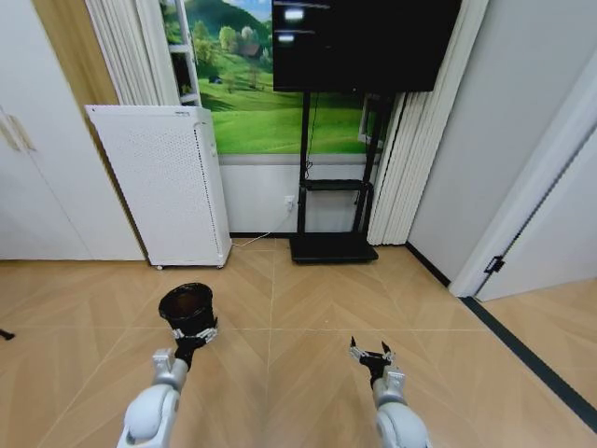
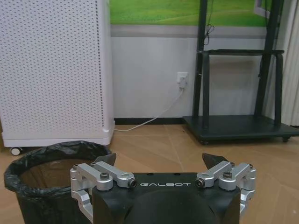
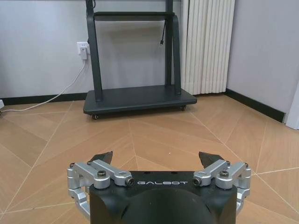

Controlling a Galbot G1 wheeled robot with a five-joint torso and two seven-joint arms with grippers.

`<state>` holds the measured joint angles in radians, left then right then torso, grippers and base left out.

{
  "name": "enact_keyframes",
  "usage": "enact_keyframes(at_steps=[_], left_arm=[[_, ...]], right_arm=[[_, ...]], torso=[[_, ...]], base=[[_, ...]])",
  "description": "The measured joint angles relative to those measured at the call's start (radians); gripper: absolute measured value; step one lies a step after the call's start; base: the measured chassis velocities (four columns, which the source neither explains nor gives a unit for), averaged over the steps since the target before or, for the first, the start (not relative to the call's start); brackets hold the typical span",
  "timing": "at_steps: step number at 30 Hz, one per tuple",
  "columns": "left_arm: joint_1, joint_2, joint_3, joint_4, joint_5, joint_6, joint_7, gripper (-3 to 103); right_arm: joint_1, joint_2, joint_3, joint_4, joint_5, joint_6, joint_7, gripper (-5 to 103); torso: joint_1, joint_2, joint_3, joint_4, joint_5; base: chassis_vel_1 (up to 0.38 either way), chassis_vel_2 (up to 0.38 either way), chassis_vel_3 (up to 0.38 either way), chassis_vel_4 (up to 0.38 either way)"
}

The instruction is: Pick up the trash bin and place the garbage on the floor into it.

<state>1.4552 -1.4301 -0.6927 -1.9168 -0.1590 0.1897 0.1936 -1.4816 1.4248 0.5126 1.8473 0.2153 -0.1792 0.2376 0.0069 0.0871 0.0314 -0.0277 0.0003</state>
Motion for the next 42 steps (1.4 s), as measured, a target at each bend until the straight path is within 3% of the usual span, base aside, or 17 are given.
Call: enact_keyframes(at_steps=[6, 7, 11, 42], left_arm=[[0.061, -0.017, 0.017, -0.055, 0.033, 0.006, 0.001, 100], [0.069, -0.013, 0.008, -0.076, 0.032, 0.012, -0.008, 100], [0.078, -0.004, -0.006, -0.103, 0.012, 0.027, -0.02, 100], [0.067, -0.022, -0.019, -0.111, -0.008, 0.027, -0.05, 100]], right_arm=[[0.0, -0.006, 0.02, 0.022, 0.017, 0.003, -0.015, 100], [0.014, -0.016, 0.033, 0.028, 0.028, 0.003, -0.022, 100], [0.015, -0.024, 0.04, 0.045, 0.042, -0.002, -0.028, 100], [-0.034, -0.016, 0.03, 0.097, 0.005, 0.007, -0.056, 100]], torso=[[0.003, 0.025, 0.022, -0.0001, -0.0002], [0.007, 0.045, 0.038, 0.0, -0.0002], [0.011, 0.065, 0.054, 0.0001, -0.0002], [0.041, 0.176, 0.134, 0.0003, -0.0002]], base=[[0.0, 0.0, 0.0, 0.0], [0.0, 0.0, 0.0, 0.0], [0.0, 0.0, 0.0, 0.0], [0.0, 0.0, 0.0, 0.0]])
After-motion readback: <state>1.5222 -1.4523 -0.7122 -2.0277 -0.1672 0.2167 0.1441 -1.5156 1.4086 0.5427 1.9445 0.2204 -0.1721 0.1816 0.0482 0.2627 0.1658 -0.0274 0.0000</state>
